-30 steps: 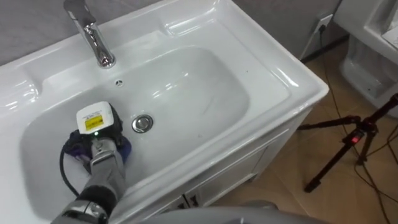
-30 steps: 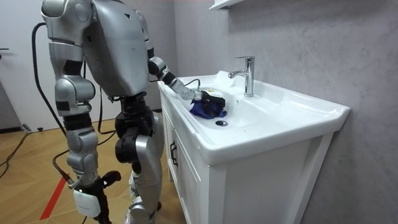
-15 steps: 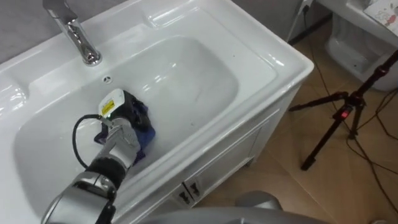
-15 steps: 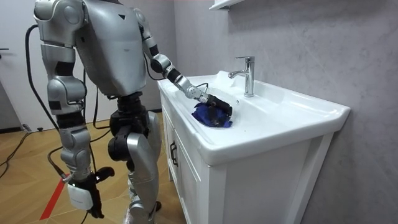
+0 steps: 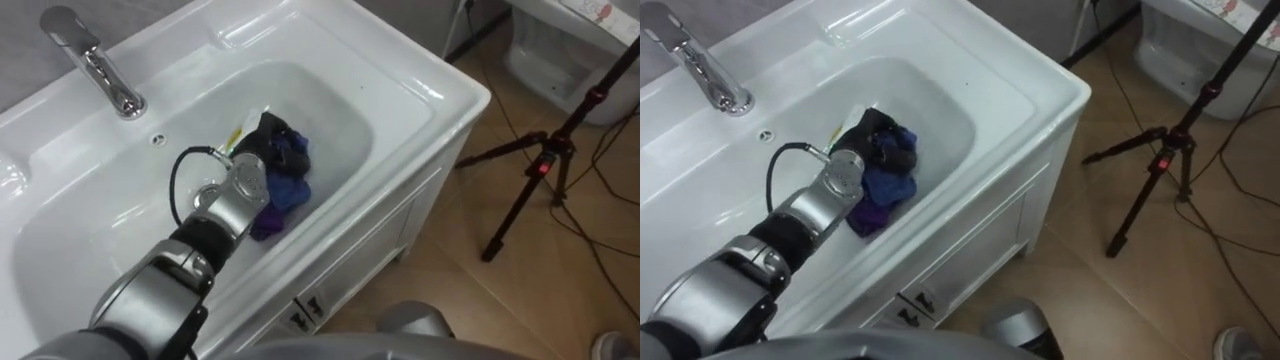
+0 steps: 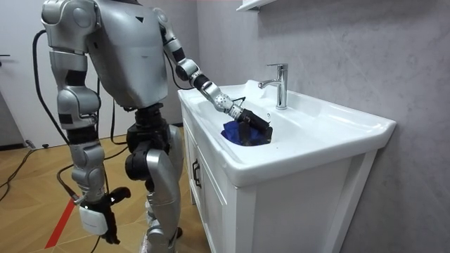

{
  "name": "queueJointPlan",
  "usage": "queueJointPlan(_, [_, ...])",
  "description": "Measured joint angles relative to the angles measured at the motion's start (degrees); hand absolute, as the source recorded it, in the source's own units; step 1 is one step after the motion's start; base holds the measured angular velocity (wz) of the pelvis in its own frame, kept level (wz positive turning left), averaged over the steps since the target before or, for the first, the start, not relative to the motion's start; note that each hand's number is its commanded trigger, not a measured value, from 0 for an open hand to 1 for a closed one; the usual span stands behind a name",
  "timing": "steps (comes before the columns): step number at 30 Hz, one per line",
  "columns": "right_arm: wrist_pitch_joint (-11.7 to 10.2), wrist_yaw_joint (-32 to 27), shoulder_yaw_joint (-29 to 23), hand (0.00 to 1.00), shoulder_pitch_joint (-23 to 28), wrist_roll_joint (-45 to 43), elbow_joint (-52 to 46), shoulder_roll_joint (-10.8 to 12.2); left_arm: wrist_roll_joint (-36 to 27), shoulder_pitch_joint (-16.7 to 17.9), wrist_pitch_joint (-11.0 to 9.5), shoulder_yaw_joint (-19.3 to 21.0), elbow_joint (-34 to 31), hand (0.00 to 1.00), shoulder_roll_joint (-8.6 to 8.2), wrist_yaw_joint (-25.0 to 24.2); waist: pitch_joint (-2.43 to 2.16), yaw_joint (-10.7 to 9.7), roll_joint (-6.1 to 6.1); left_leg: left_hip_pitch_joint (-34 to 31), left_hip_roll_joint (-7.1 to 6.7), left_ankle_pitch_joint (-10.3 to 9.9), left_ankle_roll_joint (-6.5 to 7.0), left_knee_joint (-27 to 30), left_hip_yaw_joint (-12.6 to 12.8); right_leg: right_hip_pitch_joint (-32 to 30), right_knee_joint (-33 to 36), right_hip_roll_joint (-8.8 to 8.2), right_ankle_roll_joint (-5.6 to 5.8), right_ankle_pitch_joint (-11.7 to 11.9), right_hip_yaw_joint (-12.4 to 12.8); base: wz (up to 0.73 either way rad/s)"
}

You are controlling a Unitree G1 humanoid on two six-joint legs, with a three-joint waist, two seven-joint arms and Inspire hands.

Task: Wipe basin

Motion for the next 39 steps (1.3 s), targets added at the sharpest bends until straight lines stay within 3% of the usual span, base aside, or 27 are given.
queueJointPlan(5, [-0.1,-1.53,2.01,0.0,-0.64,0.21,-0.17,0.02,-0.11,0.0,0.0,-0.13,-6.7,1.0,0.0,-1.56,0.0,0.04,0.42,-1.12,0.02,-0.02,0.04,0.11,-0.15,-0.57,-0.1,-0.01,0.05,0.02,-0.12,0.01])
queueJointPlan(11, [-0.68,-3.28,3.82,0.0,-0.64,1.88,-0.49,-0.52,-2.09,-0.14,0.0,-1.44,-12.37,1.0,0.06,-2.9,-0.06,0.1,1.75,-1.72,0.03,-0.02,0.04,0.1,-0.23,0.22,-1.68,-0.11,0.33,0.48,-0.69,0.07])
queueJointPlan(16, [-1.39,-3.47,3.77,0.0,-0.39,2.46,-0.05,-0.52,-2.05,-0.14,0.09,-1.27,-15.73,1.0,1.28,-5.78,0.12,0.17,2.16,-1.85,0.02,-0.02,0.04,0.08,-0.24,0.28,-1.93,-0.06,0.36,0.51,-0.38,0.04])
queueJointPlan(29, [-1.85,-3.07,3.71,0.0,-0.55,2.48,0.11,-0.79,-2.15,-0.15,0.09,-0.99,-18.67,1.0,1.61,-7.73,0.37,0.15,2.54,-1.97,-0.04,-0.03,0.05,0.07,-0.2,0.58,-2.87,-0.03,0.43,0.54,-0.08,0.01])
queueJointPlan(39, [-1.83,-1.52,3.24,0.0,-0.58,2.57,0.52,-0.89,-4.45,-0.22,0.08,-0.42,-18.74,1.0,2.4,-9.51,0.66,0.16,2.12,-1.09,-0.04,-0.03,0.05,0.03,-0.22,1.18,-2.68,0.03,0.42,0.54,0.41,-0.03])
